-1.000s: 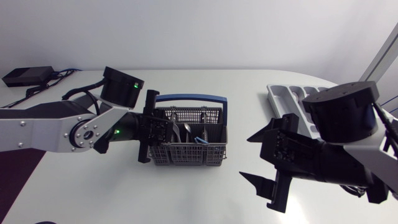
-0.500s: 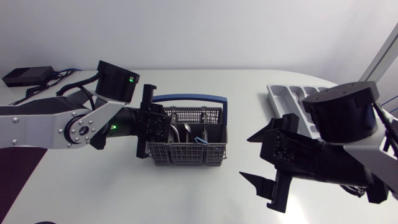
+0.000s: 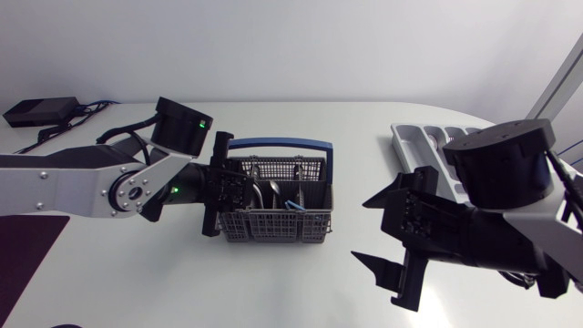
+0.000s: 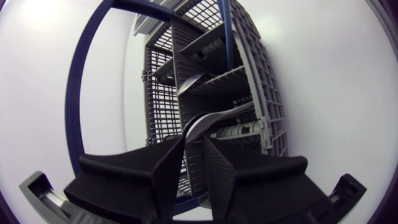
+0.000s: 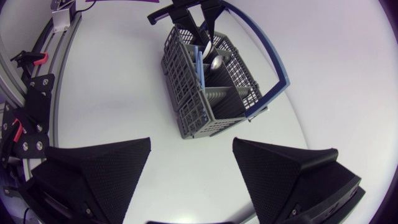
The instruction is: Sort the cutlery from the basket into the organizer compartments.
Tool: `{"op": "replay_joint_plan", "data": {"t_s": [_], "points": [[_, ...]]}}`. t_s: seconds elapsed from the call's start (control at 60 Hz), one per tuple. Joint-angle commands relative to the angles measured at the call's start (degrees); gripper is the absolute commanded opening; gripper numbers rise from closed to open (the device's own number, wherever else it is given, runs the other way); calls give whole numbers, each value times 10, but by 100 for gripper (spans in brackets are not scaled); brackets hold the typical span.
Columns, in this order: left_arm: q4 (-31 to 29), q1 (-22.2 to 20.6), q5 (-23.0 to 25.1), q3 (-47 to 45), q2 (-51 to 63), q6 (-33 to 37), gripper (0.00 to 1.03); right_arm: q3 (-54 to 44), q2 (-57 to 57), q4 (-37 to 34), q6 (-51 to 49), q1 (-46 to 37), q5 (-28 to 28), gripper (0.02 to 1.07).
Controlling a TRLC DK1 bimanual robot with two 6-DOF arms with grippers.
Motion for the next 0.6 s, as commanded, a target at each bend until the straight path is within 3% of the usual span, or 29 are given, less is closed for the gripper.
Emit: {"op": "replay_joint_plan", "data": {"t_s": [0.0,0.583], "points": [[-7,-7,0,17,13,21,23,-8,0,-1,7,3,2,97],[-38,-18,-4,3,-21,21,20,-12,-4,0,5,1,0,98]]}}
